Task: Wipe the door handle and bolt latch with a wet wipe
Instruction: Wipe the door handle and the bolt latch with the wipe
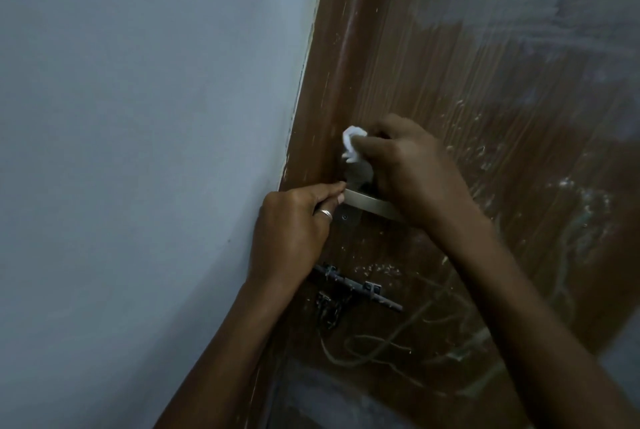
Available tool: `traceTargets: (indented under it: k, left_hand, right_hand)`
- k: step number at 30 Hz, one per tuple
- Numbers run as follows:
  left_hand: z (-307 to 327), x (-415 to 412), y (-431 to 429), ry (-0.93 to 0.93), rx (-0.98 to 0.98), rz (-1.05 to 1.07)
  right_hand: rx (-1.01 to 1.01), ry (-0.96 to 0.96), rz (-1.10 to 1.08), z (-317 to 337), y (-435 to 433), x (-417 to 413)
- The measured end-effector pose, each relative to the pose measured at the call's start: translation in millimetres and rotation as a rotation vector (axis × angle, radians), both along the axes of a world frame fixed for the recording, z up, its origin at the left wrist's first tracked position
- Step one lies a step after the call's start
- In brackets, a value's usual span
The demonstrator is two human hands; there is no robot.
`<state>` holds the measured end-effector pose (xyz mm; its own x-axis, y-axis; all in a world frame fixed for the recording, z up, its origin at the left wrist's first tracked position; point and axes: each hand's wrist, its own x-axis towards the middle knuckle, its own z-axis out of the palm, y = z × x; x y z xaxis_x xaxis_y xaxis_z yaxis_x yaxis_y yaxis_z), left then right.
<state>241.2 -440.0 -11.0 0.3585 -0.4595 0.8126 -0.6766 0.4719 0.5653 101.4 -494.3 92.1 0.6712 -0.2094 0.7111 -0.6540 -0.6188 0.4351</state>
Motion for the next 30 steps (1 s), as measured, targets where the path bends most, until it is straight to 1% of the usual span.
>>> traceTargets:
  k: [1, 3, 7, 10, 13, 15, 19, 20, 22, 23, 26, 28, 30]
  left_hand:
    - [0, 0, 0, 0.001, -0.005, 0.007]
    - [0, 0, 0, -0.001, -0.010, 0.020]
    - [-1, 1, -2, -0.009, -0.018, 0.016]
    - [1, 2, -1, -0.026, -0.007, 0.001]
    - [3, 3, 1, -0.027, 0.005, -0.004]
    - [4, 3, 2, -0.036, 0.008, 0.002]
    - [6, 3, 3, -0.077, 0.025, 0.010]
    - [7, 4, 4, -0.084, 0.033, 0.009]
    - [9, 5, 5, -0.111, 0.055, 0.006]
    - [10, 5, 6, -0.131, 0.072, 0.009]
    - [15, 8, 8, -0.173, 0.104, 0.015]
    - [17, 10, 9, -0.178, 0.111, 0.011]
    - [18, 11, 8, -0.178, 0.122, 0.005]
  right_hand:
    - [0.004, 0.125, -0.039, 4, -8, 7]
    - [0.004, 0.249, -0.042, 10, -15, 15]
    - [0.066, 0.363, 0.012, 8, -12, 11]
    - [0.110, 0.419, -0.007, 14, -10, 4]
    - [0.061, 0.351, -0.016, 18, -7, 4]
    - [0.066, 0.299, -0.020, 11, -3, 11]
    - [0.209, 0.238, -0.016, 7, 3, 5]
    - [0.209, 0.154, 0.029, 7, 9, -3]
    - [0.219, -0.077, 0.135, -3, 28, -19]
    - [0.227, -0.124, 0.130, -13, 37, -22]
    - [0.139, -0.061, -0.074, -55, 45, -3]
    - [0.093, -0.084, -0.118, -74, 44, -1]
    - [0.052, -0.076, -0.141, -84, 41, -18]
